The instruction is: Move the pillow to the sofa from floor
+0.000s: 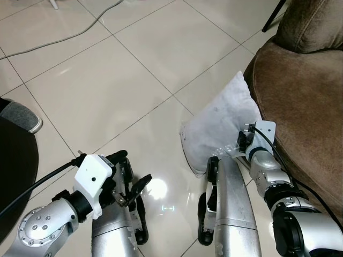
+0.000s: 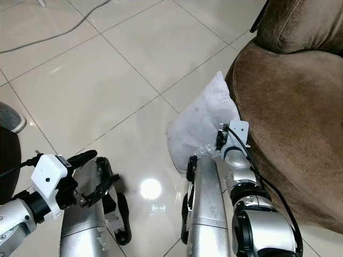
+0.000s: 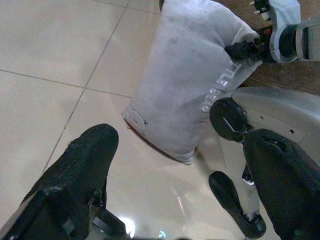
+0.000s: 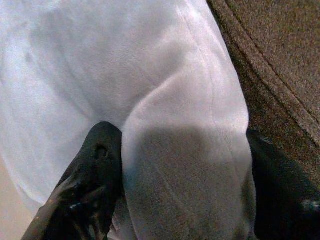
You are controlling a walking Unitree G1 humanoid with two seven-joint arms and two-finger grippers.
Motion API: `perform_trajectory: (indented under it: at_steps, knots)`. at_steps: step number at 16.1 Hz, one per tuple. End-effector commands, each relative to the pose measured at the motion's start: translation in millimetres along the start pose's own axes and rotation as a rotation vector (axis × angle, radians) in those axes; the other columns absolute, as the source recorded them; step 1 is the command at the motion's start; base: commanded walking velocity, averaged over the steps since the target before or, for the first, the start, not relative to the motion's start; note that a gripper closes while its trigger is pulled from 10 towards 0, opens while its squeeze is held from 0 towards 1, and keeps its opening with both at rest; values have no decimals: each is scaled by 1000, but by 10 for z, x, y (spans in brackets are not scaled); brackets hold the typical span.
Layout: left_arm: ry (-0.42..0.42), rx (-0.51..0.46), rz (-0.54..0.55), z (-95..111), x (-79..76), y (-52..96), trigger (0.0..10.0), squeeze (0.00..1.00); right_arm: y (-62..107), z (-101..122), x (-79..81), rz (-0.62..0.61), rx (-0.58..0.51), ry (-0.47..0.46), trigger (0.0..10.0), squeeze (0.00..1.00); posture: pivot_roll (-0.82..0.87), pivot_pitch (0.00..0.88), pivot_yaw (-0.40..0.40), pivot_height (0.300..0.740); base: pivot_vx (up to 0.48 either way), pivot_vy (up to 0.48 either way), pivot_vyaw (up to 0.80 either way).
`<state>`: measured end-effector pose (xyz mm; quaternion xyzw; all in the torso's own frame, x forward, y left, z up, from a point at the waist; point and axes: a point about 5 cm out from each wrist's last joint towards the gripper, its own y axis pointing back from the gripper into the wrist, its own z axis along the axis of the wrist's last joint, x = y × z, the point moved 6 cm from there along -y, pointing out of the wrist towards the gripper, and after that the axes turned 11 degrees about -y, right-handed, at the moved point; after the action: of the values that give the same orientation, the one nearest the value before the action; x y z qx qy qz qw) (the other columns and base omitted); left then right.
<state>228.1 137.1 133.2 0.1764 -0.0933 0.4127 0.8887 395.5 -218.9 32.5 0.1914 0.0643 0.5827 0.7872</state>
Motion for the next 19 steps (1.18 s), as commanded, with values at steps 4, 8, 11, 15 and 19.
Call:
perform_trajectory:
  at_steps: [4,8,11,15,19]
  knots:
    - [10,25,-24,-80,-32,-25,10000,0,42,-237,21,21,65,5,0,0,29,311,-18,490,0,0,0]
    - [5,38,-29,-132,-42,-55,10000,0,41,-230,73,31,64,7,0,0,25,304,-19,490,0,0,0]
    - [6,41,-32,-169,-77,-79,10000,0,57,-270,146,55,68,11,0,0,26,261,-24,490,0,0,0]
    - [10,55,-24,-254,-107,-82,10000,0,86,-338,213,73,76,-13,0,0,35,189,-19,490,0,0,0]
    - [2,59,19,-346,-70,-182,10000,0,149,-485,305,109,99,-49,0,0,13,94,-23,490,0,0,0]
